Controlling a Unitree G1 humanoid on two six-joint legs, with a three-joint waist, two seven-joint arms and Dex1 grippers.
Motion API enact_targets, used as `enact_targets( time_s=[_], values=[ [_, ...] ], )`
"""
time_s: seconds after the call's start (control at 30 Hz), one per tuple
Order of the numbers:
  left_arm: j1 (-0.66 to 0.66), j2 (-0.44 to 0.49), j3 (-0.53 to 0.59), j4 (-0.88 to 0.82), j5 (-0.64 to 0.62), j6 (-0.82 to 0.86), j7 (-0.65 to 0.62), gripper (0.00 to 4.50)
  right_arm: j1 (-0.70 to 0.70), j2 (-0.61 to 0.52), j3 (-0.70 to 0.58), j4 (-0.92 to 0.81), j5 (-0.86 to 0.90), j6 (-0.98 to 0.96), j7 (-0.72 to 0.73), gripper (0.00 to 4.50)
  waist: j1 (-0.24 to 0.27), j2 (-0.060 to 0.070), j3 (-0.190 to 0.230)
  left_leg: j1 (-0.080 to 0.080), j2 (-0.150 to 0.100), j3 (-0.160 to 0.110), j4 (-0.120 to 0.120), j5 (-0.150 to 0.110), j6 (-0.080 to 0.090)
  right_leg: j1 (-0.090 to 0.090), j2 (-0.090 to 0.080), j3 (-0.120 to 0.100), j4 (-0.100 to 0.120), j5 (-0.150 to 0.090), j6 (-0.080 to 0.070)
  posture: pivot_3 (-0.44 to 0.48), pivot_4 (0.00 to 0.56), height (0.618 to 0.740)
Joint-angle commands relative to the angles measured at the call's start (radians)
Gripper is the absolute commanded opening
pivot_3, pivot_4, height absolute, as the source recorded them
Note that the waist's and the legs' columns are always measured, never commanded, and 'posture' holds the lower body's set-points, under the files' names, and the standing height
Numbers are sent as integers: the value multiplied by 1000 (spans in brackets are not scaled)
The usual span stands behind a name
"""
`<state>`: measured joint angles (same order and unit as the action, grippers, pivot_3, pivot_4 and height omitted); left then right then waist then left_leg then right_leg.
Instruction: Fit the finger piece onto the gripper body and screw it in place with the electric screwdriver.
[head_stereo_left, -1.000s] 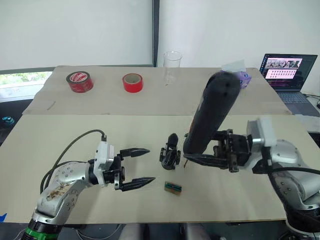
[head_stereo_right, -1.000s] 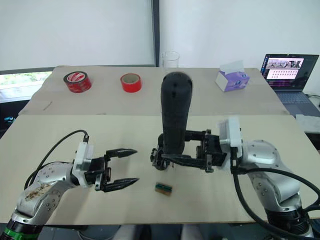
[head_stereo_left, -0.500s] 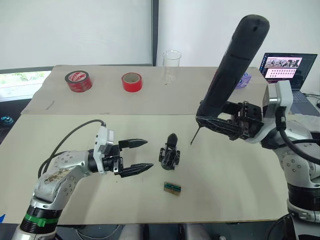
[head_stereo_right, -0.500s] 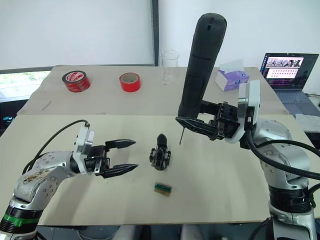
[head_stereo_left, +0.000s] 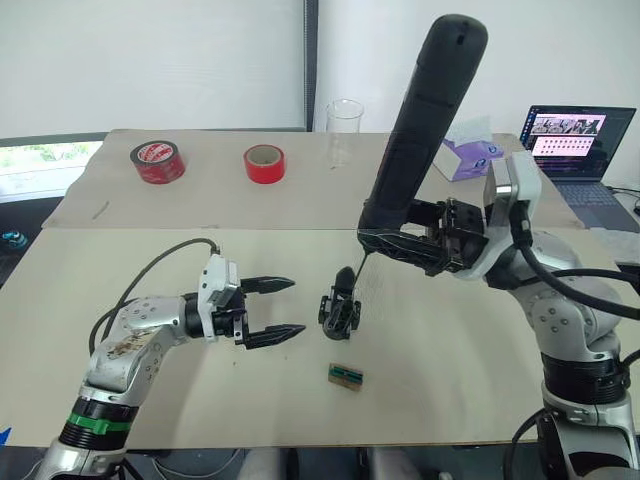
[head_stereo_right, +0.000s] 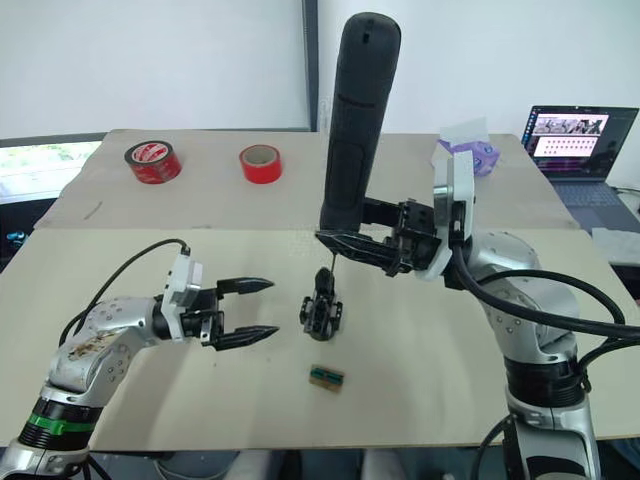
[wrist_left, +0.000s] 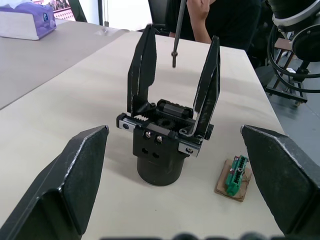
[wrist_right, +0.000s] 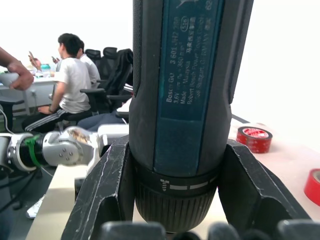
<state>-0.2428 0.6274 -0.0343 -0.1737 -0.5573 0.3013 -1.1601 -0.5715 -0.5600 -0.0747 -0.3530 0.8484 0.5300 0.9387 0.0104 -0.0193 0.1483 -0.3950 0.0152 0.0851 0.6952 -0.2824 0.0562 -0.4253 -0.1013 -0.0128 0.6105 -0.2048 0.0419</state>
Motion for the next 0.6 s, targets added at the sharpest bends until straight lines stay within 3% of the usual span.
enact_targets(
  time_s=[0.03,0.6],
  values=[
    [-9,-24,-19,16,34,-45,-1,4500,-22,20,-5,-37,22,-13,2,1916,0,0,0,0,0,0,0,0,0,0,0,0,0,0,0,0,150,740],
    [0,-91,-82,120,134,-166,-25,4500,40,57,57,-14,-85,-70,81,1916,-1,0,0,0,0,0,0,0,0,0,0,0,0,0,0,0,150,740]
  ],
)
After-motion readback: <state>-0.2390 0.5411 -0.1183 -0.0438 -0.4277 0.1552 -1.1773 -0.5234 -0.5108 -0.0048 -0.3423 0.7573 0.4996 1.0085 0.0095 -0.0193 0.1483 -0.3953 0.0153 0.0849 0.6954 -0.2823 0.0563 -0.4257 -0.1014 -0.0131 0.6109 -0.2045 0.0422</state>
